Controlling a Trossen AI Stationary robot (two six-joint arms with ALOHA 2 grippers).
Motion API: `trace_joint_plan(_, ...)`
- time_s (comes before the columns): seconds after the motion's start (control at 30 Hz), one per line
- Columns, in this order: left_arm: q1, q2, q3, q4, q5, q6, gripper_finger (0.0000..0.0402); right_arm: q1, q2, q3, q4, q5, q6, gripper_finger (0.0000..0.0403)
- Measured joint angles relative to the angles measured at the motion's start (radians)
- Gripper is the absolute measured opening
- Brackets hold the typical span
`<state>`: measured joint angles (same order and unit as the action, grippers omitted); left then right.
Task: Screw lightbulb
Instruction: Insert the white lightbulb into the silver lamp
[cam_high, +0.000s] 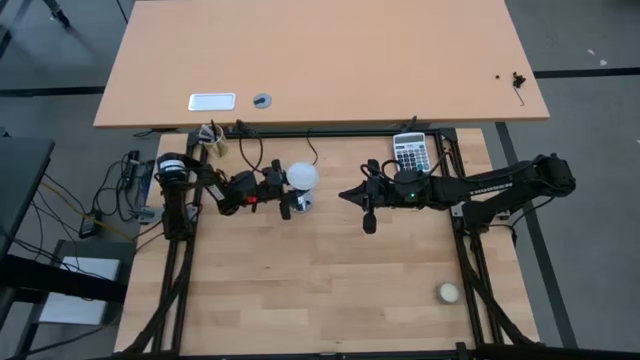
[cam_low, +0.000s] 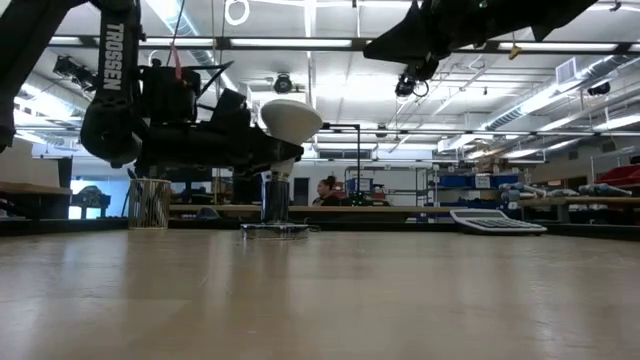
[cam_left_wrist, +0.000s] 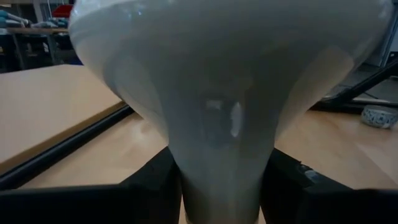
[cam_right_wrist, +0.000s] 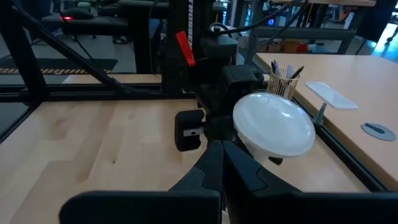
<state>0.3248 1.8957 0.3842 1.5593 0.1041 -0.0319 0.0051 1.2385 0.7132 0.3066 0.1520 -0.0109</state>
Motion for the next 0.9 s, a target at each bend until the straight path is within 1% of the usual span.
trace_joint_plan(0.17, -0.01, 0.062, 0.042, 0.004, 0.002, -0.006, 0.0157, 0.0, 0.0, 0.0, -0.008, 0.0, -0.017, 0.0012)
trace_joint_plan(0.47, -0.081, 0.16, 0.184, 0.006, 0.017, -0.023, 0.0156, 0.001, -0.003, 0.0, -0.06, 0.0, -0.015, 0.0012)
trace_joint_plan(0.7, -0.099, 0.161, 0.194, 0.006, 0.02, -0.021, 0.0156, 0.001, -0.011, -0.001, -0.059, 0.008, 0.04, 0.0013)
trace_joint_plan(0.8, -0.103, 0.16, 0.194, 0.007, 0.02, -0.018, 0.0156, -0.009, 0.015, 0.007, -0.047, 0.008, 0.061, 0.0011)
trace_joint_plan(0.9, -0.105, 0.16, 0.194, 0.007, 0.02, -0.002, 0.0156, -0.015, 0.063, 0.047, -0.049, 0.013, 0.068, 0.001)
